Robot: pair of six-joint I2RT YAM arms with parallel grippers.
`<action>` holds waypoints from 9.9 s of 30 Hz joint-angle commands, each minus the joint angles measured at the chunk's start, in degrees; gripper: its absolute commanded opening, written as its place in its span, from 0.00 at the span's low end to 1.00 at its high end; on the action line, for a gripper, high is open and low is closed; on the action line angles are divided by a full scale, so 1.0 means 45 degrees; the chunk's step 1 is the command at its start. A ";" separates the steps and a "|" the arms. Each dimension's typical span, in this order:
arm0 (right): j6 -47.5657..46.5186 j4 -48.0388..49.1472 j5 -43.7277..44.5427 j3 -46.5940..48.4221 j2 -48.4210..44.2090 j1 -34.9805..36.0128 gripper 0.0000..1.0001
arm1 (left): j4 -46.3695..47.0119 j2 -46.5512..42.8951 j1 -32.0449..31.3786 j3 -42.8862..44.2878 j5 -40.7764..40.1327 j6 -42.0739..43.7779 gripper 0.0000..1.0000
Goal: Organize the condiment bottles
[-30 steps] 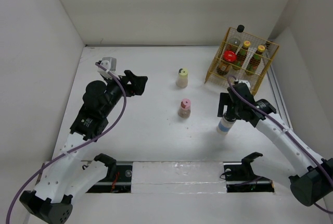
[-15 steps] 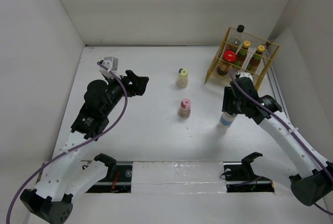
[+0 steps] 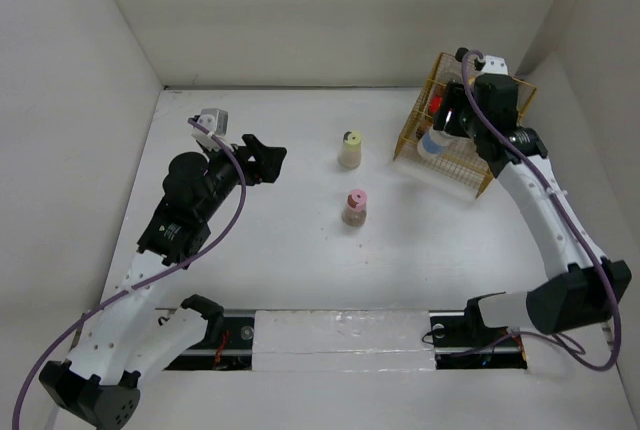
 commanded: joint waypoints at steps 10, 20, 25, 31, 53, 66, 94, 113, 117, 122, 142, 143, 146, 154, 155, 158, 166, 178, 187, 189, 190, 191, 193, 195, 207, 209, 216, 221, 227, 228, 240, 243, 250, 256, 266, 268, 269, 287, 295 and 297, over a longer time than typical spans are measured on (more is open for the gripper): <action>-0.0639 0.3195 -0.1973 0.2930 0.3160 -0.1276 0.54 | 0.0400 0.0174 0.0012 0.0287 -0.0065 0.0016 0.80; -0.0756 0.3467 -0.2149 0.2481 0.4838 -0.1414 0.54 | 0.0283 0.0311 0.0012 0.0287 -0.0202 0.0133 0.80; -0.0874 0.3662 -0.2286 0.2052 0.5288 -0.1297 0.55 | 0.0282 0.0311 0.0012 0.0287 -0.0319 0.0133 0.80; -0.0874 0.3820 -0.2168 0.1934 0.5543 -0.1180 0.67 | 0.0282 0.0311 0.0012 0.0287 -0.0319 0.0133 0.80; -0.2710 0.5795 -0.1192 0.0838 0.5345 0.3682 0.64 | 0.0282 0.0447 0.0012 0.0287 -0.0222 0.0133 0.64; -0.2553 0.4601 -0.2110 0.3006 0.8373 0.3684 0.95 | 0.0282 0.0584 0.0012 0.0287 -0.0358 0.0133 0.66; -0.2436 0.3664 -0.1797 0.4024 0.9762 0.3801 0.56 | 0.0282 0.0350 0.0012 0.0287 -0.0261 0.0250 0.66; -0.2436 0.3603 -0.1641 0.3576 0.9041 0.3918 0.43 | 0.0282 0.0232 0.0012 0.0287 -0.0144 0.0250 0.66; -0.2436 0.4442 -0.1291 0.2699 0.6549 0.4035 0.43 | 0.0282 0.0232 0.0012 0.0287 -0.0144 0.0250 0.66; -0.2320 0.5343 -0.0160 0.1194 0.3126 0.3451 0.42 | 0.0282 0.0232 0.0012 0.0287 -0.0144 0.0250 0.66; -0.0503 0.5187 -0.0333 -0.3729 -0.1667 -0.1569 0.38 | 0.0282 0.0252 0.0012 0.0287 -0.0046 0.0250 0.66; -0.0503 0.5187 -0.0197 -0.3846 -0.1529 -0.1570 0.38 | 0.0282 0.0252 0.0012 0.0287 -0.0046 0.0250 0.66; -0.0366 0.5480 -0.0447 -0.4121 -0.0846 -0.2000 0.38 | 0.0282 0.0252 0.0012 0.0287 -0.0046 0.0250 0.66; -0.0483 0.5597 -0.0491 -0.3398 0.0952 -0.2176 0.37 | 0.0419 0.0252 0.0012 0.0287 0.0071 0.0133 0.66; -0.0483 0.5597 -0.0489 -0.3282 0.1088 -0.2176 0.37 | 0.0419 0.0136 0.0012 0.0287 0.0071 0.0133 0.66; -0.0483 0.5597 -0.0373 -0.3281 0.1518 -0.2176 0.37 | 0.0419 0.0251 0.0012 0.0287 -0.0046 0.0133 0.66; -0.0600 0.5324 -0.0605 -0.2872 0.3353 -0.2293 0.50 | 0.0419 0.0252 0.0012 0.0287 0.0071 0.0133 0.67; -0.0464 0.5324 -0.0217 -0.3124 0.1230 -0.2156 0.88 | 0.0303 0.0369 0.0012 0.0287 -0.0065 0.0133 0.69; -0.0852 0.6847 -0.1988 -0.5038 -0.1391 0.1023 0.19 | 0.0302 0.0371 0.0012 0.0287 0.0052 0.0133 0.69; -0.1281 0.6654 -0.3467 -0.5039 -0.1021 0.2347 0.18 | 0.0302 0.0369 0.0012 0.0287 0.0052 0.0133 0.46; -0.1438 0.6130 -0.3670 -0.5039 -0.0865 0.2819 0.25 | 0.0302 0.0504 0.0012 0.0287 0.0052 0.0133 0.32; -0.1691 0.5815 -0.3788 -0.5039 -0.0554 0.3250 0.35 | 0.0302 0.0506 0.0012 0.0287 0.0052 0.0133 0.22; -0.1811 0.5171 -0.3790 -0.5039 -0.0318 0.4321 0.63 | 0.0302 0.0506 0.0012 0.0287 0.0052 0.0133 0.21; -0.2083 0.4311 -0.3672 -0.4903 0.0053 0.4814 0.92 | 0.0302 0.0369 0.0012 0.0287 0.0052 0.0133 0.34; -0.1831 0.3722 -0.2874 -0.4414 0.2379 0.5988 0.93 | 0.0302 0.0390 0.0012 0.0287 0.0052 0.0133 0.67; -0.1831 0.3975 -0.2425 -0.4258 0.2555 0.6106 0.80 | 0.0302 0.0389 0.0012 0.0287 0.0052 0.0133 0.67; -0.1596 0.4679 -0.1331 -0.3712 0.2828 0.6223 0.50 | 0.0302 0.0506 0.0012 0.0287 0.0149 0.0133 0.67; -0.1733 0.4661 -0.0414 -0.3419 0.2165 0.6223 0.32 | 0.0419 0.0390 0.0012 0.0287 0.0286 0.0133 0.67; -0.1617 0.4308 0.1634 -0.3125 -0.0664 0.4937 0.34 | 0.0419 0.0506 0.0012 0.0287 0.0442 0.0133 0.67; -0.1481 0.4308 0.1911 -0.3125 -0.1113 0.4257 0.34 | 0.0419 0.0506 0.0012 0.0287 0.0442 0.0133 0.67; -0.0581 0.3488 0.2578 -0.4782 -0.4553 -0.0767 0.35 | 0.0419 0.0350 0.0012 0.0287 0.0306 0.0133 0.67; -0.0464 0.3625 0.1779 -0.5018 -0.4517 -0.1705 0.35 | 0.0419 0.0350 0.0012 0.0287 0.0190 0.0133 0.67; -0.0210 0.4072 0.0878 -0.5135 -0.3425 -0.2663 0.35 | 0.0303 0.0350 0.0012 0.0287 0.0188 0.0133 0.67; -0.0210 0.4738 0.0624 -0.5410 -0.2525 -0.3171 0.35 | 0.0302 0.0467 0.0012 0.0287 0.0188 0.0133 0.67; 0.0044 0.5129 0.0489 -0.5136 -0.0123 -0.3406 0.35 | 0.0302 0.0467 0.0012 0.0287 0.0208 0.0133 0.67; 0.0181 0.5129 0.0488 -0.5019 0.0383 -0.3406 0.37 | 0.0302 0.0467 0.0012 0.0287 0.0092 0.0133 0.67; 0.0181 0.5129 0.0488 -0.5019 0.0541 -0.3406 0.39 | 0.0302 0.0467 0.0012 0.0287 0.0091 0.0133 0.68; 0.0415 0.5011 0.0488 -0.4629 -0.0762 -0.3116 1.00 | 0.0185 0.0721 0.0012 0.0287 -0.0046 0.0249 0.76; -0.0364 0.7466 -0.1537 -0.5876 -0.4552 -0.0674 1.00 | 0.0029 0.0875 0.0012 0.0522 -0.0202 0.0367 0.93; -0.0871 0.7764 -0.3231 -0.6014 -0.4906 -0.0167 1.00 | -0.0205 0.1033 0.0012 0.0639 -0.0318 0.0367 0.95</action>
